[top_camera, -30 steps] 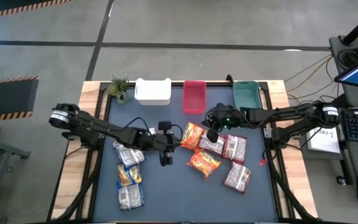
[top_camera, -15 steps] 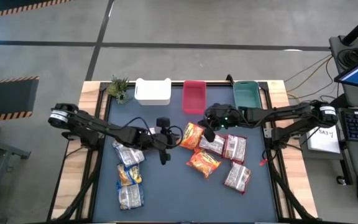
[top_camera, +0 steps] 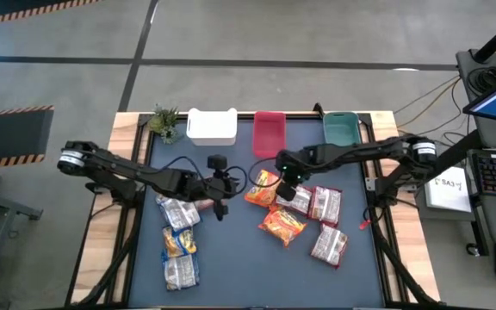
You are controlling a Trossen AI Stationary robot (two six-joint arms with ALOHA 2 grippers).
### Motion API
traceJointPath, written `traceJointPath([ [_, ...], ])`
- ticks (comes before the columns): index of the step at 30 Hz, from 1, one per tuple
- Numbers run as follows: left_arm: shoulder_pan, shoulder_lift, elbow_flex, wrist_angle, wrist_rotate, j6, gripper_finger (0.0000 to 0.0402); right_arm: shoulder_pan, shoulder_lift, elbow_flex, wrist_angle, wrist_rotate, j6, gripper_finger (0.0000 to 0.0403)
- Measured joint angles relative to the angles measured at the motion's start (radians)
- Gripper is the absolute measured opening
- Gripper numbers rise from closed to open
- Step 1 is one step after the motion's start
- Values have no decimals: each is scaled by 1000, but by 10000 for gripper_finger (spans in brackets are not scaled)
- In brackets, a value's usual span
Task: Sort Maruchan noodles
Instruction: Put the top right orange noodle pack into the red bin
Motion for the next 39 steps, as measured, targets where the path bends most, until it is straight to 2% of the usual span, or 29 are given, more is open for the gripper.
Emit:
traceJointPath([
  [4,0,-28,-11,-26,1,-22,38,4,6,42,-91,0,46,9],
  [9,0,-70,-68,-10,7,-26,38,7,-39,51,-123,0,91,9],
  [16,1,-163,-208,170,8,-19,38,-29,-66,49,-97,8,111,9],
  [19,1,-201,-240,197,8,-21,38,-71,-55,51,-79,1,122,9],
  [22,0,-231,-252,225,12,-34,38,-122,-39,62,-80,-76,140,9],
  [26,0,-262,-237,234,20,-1,38,-174,-37,87,-78,-268,180,9],
  [29,-1,-286,-208,217,22,-5,38,-175,-42,110,-78,-314,135,9],
  [33,-10,-303,-203,163,43,-50,38,-130,-47,123,-65,-277,18,9],
  [37,-12,-302,-208,161,49,-44,38,-66,-44,120,-50,-118,-1,9],
  [39,-12,-296,-208,159,51,-46,38,-51,-43,115,-70,-98,10,9],
])
